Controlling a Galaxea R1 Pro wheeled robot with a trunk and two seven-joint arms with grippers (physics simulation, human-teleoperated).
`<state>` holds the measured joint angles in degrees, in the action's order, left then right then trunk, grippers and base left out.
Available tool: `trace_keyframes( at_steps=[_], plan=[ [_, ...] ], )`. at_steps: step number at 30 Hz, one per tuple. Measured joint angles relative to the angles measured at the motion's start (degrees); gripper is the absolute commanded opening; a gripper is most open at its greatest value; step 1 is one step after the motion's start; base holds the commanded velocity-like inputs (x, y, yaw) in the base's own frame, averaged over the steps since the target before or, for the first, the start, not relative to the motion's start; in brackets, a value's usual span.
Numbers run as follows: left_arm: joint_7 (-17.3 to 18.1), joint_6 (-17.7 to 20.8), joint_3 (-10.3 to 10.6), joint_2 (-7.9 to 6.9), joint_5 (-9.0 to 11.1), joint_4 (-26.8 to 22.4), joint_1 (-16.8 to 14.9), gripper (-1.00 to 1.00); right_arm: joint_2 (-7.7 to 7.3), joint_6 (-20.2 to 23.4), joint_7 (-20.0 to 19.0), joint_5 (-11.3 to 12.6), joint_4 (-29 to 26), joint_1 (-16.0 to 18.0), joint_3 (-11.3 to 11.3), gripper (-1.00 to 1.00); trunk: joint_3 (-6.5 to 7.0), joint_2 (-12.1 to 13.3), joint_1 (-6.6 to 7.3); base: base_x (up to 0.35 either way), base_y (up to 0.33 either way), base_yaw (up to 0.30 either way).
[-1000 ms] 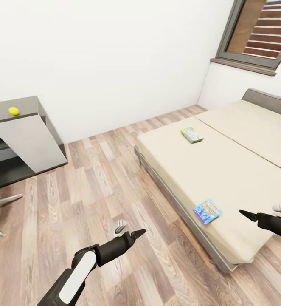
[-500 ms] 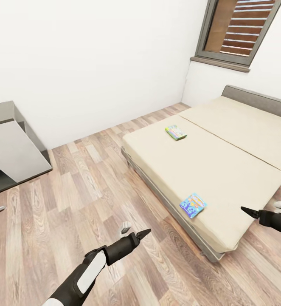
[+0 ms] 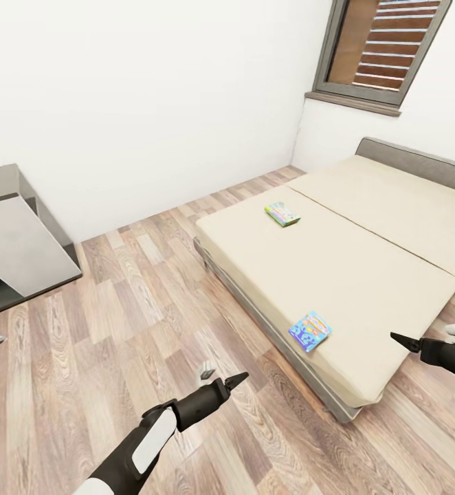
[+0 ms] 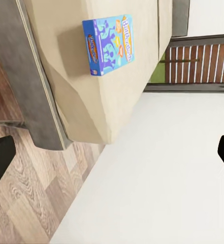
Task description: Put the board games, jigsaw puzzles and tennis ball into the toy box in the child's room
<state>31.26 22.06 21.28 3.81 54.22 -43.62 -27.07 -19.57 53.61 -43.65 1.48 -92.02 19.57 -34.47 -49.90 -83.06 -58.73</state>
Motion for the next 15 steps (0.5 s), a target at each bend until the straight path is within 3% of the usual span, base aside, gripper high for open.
trace_keyframes(
  at_steps=[15],
  plan=[
    [-0.13,0.46,0.43,-0.19,-1.58,-0.80,-1.41,1.00,0.30,-0.13,-0.12,0.01,-0.12,-0.13,-1.15,1.00,0.00,0.00,0.00,0.000,0.000,-0.004]
  ],
)
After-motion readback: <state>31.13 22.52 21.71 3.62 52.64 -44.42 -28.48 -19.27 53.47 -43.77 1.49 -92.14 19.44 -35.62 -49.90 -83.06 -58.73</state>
